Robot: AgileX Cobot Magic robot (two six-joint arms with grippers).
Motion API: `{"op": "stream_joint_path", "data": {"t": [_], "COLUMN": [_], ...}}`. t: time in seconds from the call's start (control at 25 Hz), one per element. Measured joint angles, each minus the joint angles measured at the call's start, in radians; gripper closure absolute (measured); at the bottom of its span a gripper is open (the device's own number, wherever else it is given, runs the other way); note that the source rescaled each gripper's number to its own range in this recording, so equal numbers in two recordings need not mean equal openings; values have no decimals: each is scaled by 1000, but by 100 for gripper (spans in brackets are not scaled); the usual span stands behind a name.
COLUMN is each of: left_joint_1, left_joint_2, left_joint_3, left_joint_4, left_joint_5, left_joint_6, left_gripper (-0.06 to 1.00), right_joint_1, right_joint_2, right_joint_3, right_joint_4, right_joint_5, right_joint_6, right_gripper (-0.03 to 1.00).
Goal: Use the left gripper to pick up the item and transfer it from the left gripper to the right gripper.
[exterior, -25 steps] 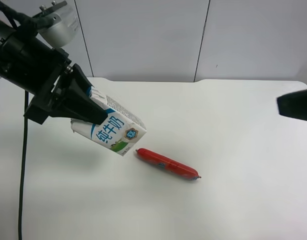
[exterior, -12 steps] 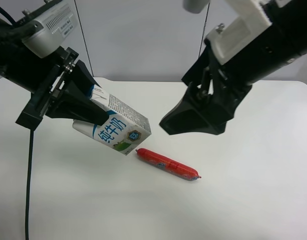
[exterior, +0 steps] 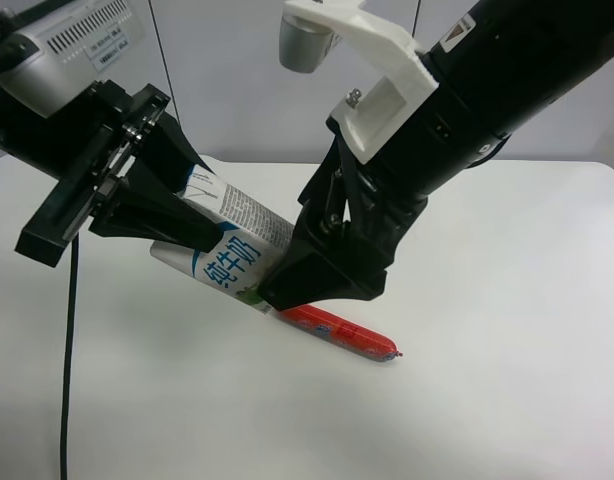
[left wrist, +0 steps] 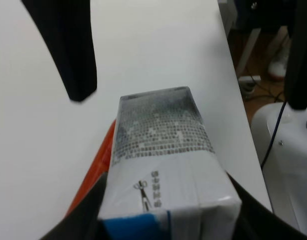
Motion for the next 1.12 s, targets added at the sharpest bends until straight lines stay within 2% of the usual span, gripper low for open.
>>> {"op": "stream_joint_path", "data": {"t": [0.16,0.44,0.48,0.56,0.6,0.68,0.72,1.0,1.04,1.08,1.12], "left_joint_1": [0,0,0,0,0,0,0,0,0,0,0], "left_joint_2": [0,0,0,0,0,0,-1,-1,-1,-1,-2], "left_joint_3": [0,0,0,0,0,0,0,0,0,0,0], "left_joint_4": [-38,-44,-44,-44,-44,-44,-45,-46,-46,-49,-64], "left_joint_5": [9,24,24,24,24,27,25,14,11,-4,-26], "left_joint_6": [45,58,59,61,61,61,60,61,67,81,102], "left_gripper": [94,94,94,94,94,94,94,94,91,82,62], "right_joint_1": [0,0,0,0,0,0,0,0,0,0,0], "right_joint_2": [33,84,86,87,87,87,87,87,87,87,87], "right_joint_3": [-3,-3,-3,-3,-3,-3,-3,-3,-3,-3,-3], "right_joint_4": [7,33,35,41,50,55,57,56,56,55,55], "right_joint_5": [-1,-28,-27,-27,-27,-29,-27,-30,-30,-30,-28], "right_joint_6": [-27,-78,-79,-79,-80,-91,-101,-112,-113,-112,-110], "right_gripper": [-3,-1,5,26,43,86,93,93,93,94,97]}}
